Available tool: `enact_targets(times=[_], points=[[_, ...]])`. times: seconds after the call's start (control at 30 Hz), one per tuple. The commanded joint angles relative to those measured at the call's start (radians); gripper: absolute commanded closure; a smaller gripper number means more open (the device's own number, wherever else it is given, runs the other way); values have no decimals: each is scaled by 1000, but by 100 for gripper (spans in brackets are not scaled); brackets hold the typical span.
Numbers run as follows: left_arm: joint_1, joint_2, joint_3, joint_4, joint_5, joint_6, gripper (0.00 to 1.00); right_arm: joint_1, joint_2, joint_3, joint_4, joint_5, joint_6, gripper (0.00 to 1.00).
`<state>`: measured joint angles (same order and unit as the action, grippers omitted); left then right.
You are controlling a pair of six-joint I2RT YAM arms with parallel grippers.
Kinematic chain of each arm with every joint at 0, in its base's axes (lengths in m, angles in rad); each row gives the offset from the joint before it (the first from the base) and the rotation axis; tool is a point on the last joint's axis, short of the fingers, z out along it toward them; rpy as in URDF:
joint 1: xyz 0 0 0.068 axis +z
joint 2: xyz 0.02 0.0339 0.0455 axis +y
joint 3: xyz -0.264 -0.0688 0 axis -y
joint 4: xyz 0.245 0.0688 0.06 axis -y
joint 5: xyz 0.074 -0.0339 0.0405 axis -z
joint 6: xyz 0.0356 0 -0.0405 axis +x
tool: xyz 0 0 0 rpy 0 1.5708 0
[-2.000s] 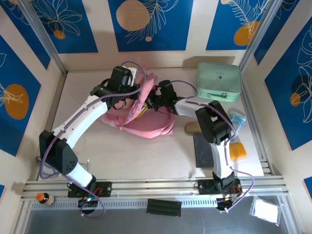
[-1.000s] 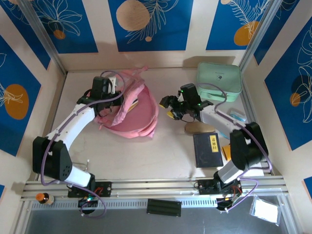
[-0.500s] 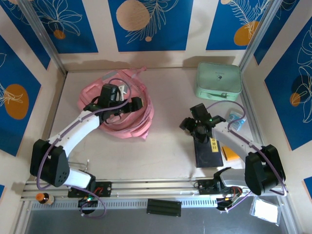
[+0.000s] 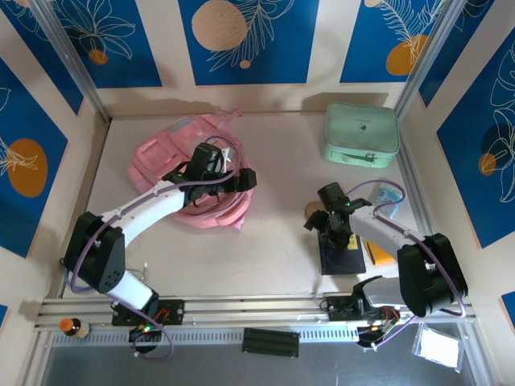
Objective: Pack the student bag
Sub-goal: Move the book to the center of the table.
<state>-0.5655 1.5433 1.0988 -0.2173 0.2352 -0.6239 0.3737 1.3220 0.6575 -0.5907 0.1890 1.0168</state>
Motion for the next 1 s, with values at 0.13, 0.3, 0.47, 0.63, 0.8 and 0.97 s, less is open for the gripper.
enact_targets(times=[0.13, 0.3, 0.47, 0.63, 0.8, 0.97], points=[[-28, 45, 29, 47, 15, -31, 0, 27, 131, -7, 282, -216, 40, 15], [-31, 105, 26, 88, 62, -77, 1, 26, 236, 43, 456, -308, 82, 17], [-48, 156, 51, 101, 95, -101, 2, 12, 279, 80, 519, -377, 84, 19], [-89, 194, 67, 113, 94, -126, 4, -60, 152, 67, 454, -340, 3, 20], [-165, 259, 102, 142, 76, -179, 9, -126, 58, 83, 294, -171, -138, 21], [-227, 328, 106, 199, 16, -282, 15, -143, 121, 175, 95, 13, -241, 27]])
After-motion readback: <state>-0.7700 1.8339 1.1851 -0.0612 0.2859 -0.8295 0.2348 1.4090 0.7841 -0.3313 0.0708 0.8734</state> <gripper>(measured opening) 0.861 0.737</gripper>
